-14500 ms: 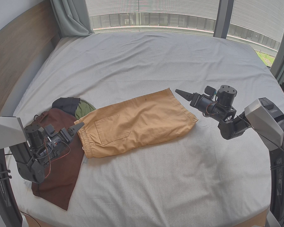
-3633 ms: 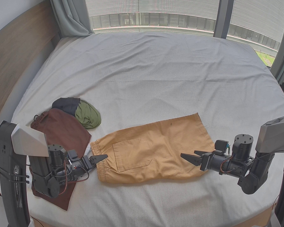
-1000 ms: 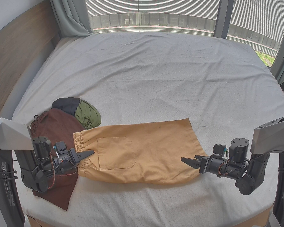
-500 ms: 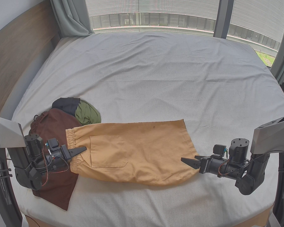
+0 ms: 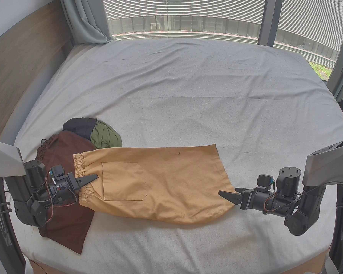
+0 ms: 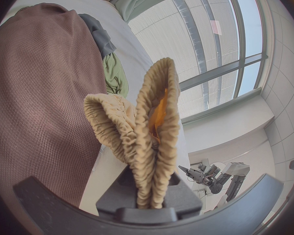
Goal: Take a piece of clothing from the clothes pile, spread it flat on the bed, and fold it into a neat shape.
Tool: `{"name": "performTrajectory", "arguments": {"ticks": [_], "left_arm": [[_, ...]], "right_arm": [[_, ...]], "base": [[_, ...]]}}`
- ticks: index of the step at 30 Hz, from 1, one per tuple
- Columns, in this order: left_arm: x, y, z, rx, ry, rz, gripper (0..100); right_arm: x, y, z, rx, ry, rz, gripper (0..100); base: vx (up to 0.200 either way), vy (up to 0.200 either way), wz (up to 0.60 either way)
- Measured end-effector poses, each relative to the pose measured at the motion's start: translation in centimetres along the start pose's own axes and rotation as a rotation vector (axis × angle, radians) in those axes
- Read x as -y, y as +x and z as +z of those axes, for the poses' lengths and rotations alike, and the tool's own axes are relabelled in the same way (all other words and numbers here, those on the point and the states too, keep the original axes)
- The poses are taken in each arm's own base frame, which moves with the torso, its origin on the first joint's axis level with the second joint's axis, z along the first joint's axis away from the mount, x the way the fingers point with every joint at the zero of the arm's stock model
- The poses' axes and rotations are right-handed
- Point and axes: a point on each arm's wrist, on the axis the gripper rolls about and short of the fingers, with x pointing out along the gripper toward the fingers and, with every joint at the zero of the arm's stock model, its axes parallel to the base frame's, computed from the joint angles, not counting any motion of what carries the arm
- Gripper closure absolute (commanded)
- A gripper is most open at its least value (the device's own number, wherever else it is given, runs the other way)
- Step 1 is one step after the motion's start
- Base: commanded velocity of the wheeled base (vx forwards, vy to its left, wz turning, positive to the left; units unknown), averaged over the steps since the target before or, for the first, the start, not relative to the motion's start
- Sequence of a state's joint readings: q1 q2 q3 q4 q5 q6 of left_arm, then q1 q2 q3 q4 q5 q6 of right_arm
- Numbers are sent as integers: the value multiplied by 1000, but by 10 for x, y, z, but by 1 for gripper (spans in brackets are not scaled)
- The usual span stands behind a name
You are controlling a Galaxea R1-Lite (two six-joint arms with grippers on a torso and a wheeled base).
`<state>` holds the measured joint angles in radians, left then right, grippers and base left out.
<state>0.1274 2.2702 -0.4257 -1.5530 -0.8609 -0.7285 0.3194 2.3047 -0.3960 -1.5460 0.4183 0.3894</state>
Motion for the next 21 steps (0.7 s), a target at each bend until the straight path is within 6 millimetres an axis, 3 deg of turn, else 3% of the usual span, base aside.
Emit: {"name": "performTrajectory", "arguments": {"ticks": [10,21], "left_arm": [[5,5,3,13,4,-7,100],[43,28,-4,64,6,-5,100]], "right_arm": [[-1,1,-1,-5,-1,4,0],[-2,1,-1,-4,-4,7,0]], "base": [[0,0,0],[0,0,0]]}}
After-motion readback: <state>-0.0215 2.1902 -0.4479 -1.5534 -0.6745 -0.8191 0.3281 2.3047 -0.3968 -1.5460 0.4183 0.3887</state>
